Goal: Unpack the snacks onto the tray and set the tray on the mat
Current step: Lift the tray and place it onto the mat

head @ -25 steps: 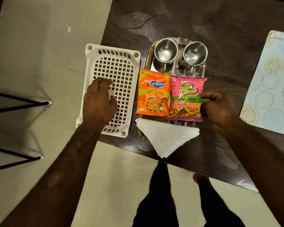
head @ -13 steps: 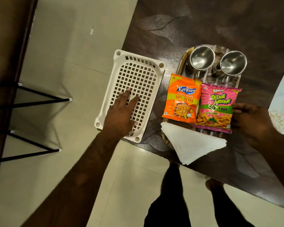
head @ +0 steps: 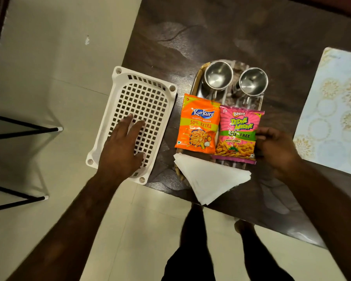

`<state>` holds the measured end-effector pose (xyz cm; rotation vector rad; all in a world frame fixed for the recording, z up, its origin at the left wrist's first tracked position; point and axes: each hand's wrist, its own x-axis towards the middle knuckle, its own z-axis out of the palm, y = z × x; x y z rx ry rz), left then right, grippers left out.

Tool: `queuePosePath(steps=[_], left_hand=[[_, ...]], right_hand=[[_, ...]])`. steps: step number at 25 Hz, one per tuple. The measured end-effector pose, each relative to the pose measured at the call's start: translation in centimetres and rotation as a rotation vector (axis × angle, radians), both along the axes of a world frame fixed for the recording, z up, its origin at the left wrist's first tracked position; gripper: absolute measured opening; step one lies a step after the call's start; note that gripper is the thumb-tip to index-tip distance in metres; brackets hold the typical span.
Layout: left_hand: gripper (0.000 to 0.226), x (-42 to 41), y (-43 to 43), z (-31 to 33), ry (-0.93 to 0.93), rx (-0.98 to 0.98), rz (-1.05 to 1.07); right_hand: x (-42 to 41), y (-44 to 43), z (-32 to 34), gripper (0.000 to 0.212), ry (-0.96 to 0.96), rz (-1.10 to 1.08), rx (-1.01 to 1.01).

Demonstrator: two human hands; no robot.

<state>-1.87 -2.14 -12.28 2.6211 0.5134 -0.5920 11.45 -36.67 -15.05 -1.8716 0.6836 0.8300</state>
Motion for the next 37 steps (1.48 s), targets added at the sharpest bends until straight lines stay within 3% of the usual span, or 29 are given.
queuePosePath(steps=[2, 4, 6, 9, 12, 17, 20, 27, 29, 33, 37], left_hand=[[0.058, -0.7, -2.3, 1.5, -0.240, -0.034, 0.143], [0.040, -1.8, -5.8, 2.9, -0.334, -0.140, 0.311], [0.036, -3.0, -9.6, 3.5, -0.191, -0.370, 0.635], [0.038, -4.4, -13.8, 2.9, 0.146, -0.708, 1.242], [0.027, -4.6, -15.7, 2.2, 0.324, -0.875, 1.545], [0.026, -3.0, -17.3, 1.8, 0.284, -1.053, 1.590], [0.039, -2.6, -17.7, 1.3, 0.223, -1.092, 1.589], [0.048, -3.9, -19.0, 1.1, 0.149, -1.062, 1.604], [0.045, -4.3, -18.1, 1.7, 0.102, -1.054, 1.568], [0.058, -3.9, -15.9, 4.3, -0.015, -1.003, 1.277], [0.055, -0.8, -15.3, 5.5, -0.049, -0.935, 1.081]], right_hand=[[0.4, -0.2, 0.2, 0.037, -0.044, 0.023, -0.060], [1.9, -0.3, 0.8, 0.049, -0.209, 0.081, -0.222], [4.4, 0.2, 1.7, 0.053, -0.368, 0.126, -0.301], [9.9, 2.0, 2.6, 0.056, -0.545, 0.138, -0.239], [15.7, 4.7, 3.1, 0.042, -0.639, 0.201, -0.214], [19.3, 10.1, 1.7, 0.038, -0.369, 0.664, -0.092], [18.4, 11.0, 0.3, 0.042, -0.353, 0.814, -0.113], [18.1, 9.5, 0.0, 0.041, -0.318, 0.708, -0.032], [17.4, 7.8, 0.8, 0.050, -0.324, 0.709, -0.042], [15.1, 0.9, 4.4, 0.053, -0.336, 0.561, -0.072], [12.1, -8.4, 6.9, 0.051, -0.124, 0.278, -0.070]])
